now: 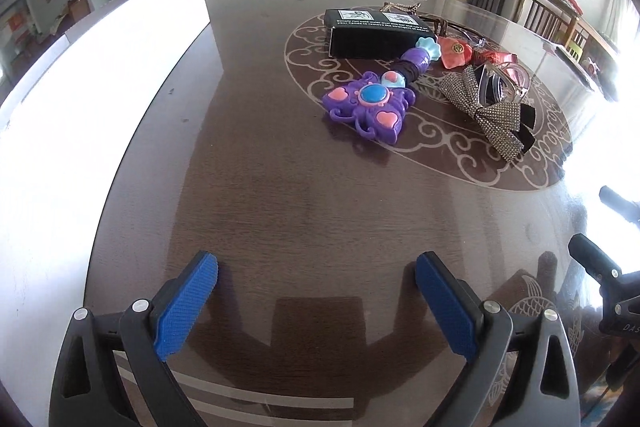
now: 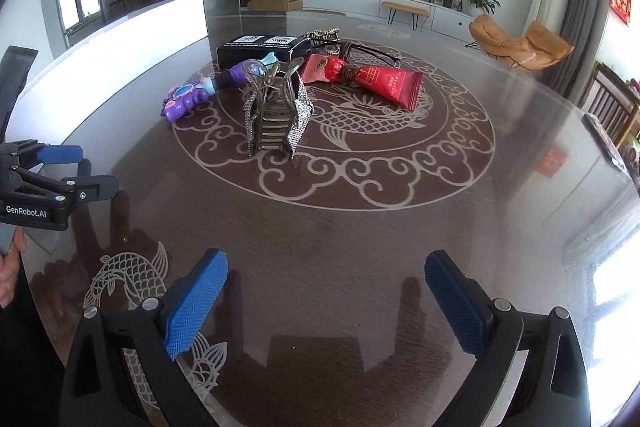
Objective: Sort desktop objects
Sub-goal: 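Move both empty tools back over the table pile, then lower the right tool onto the clear rhinestone claw clip and grasp it, then grasp the purple toy wand with the left tool while the right tool lifts the clip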
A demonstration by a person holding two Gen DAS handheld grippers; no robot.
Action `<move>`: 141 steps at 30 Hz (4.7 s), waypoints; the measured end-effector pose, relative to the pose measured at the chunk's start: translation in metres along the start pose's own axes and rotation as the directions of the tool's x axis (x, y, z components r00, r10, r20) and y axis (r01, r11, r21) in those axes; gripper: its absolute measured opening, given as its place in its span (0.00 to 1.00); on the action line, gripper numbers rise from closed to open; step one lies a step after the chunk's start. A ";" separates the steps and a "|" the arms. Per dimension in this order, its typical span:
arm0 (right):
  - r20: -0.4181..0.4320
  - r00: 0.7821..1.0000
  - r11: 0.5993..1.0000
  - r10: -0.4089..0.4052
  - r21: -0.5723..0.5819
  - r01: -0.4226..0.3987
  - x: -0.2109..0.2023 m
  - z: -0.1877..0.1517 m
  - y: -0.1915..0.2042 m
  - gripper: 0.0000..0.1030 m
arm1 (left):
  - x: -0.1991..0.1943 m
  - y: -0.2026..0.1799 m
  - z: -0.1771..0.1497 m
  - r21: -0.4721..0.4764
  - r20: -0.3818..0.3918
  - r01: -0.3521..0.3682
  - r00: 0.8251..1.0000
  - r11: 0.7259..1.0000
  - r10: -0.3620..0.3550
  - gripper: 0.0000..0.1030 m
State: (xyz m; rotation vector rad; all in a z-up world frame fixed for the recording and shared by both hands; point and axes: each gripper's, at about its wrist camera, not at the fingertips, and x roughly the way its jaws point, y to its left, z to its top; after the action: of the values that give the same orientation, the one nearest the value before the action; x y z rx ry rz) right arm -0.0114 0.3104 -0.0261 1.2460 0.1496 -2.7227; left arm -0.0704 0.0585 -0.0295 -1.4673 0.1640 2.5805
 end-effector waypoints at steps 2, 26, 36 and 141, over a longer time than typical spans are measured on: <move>0.000 1.000 1.000 -0.012 0.022 0.012 0.000 0.000 -0.004 0.97 | 0.004 0.001 0.005 -0.001 -0.011 0.004 1.000 1.000 -0.004 1.00; -0.047 0.998 0.999 -0.046 0.017 0.047 0.010 0.001 0.002 0.98 | 0.009 0.009 0.013 0.012 0.083 0.017 0.996 1.000 -0.018 1.00; -0.088 0.995 0.999 0.042 -0.007 -0.043 0.046 0.041 0.028 1.00 | 0.009 0.009 0.014 0.012 0.083 0.017 0.996 1.000 -0.018 1.00; -0.057 0.996 0.996 0.071 -0.053 -0.074 0.037 0.034 0.006 0.78 | 0.056 -0.060 0.114 0.269 0.019 0.164 0.984 0.949 -0.175 0.70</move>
State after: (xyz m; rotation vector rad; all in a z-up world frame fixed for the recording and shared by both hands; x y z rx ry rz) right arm -0.0596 0.2963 -0.0320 1.2859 0.1810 -2.6061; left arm -0.1831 0.1424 -0.0205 -1.2703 0.3492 2.3438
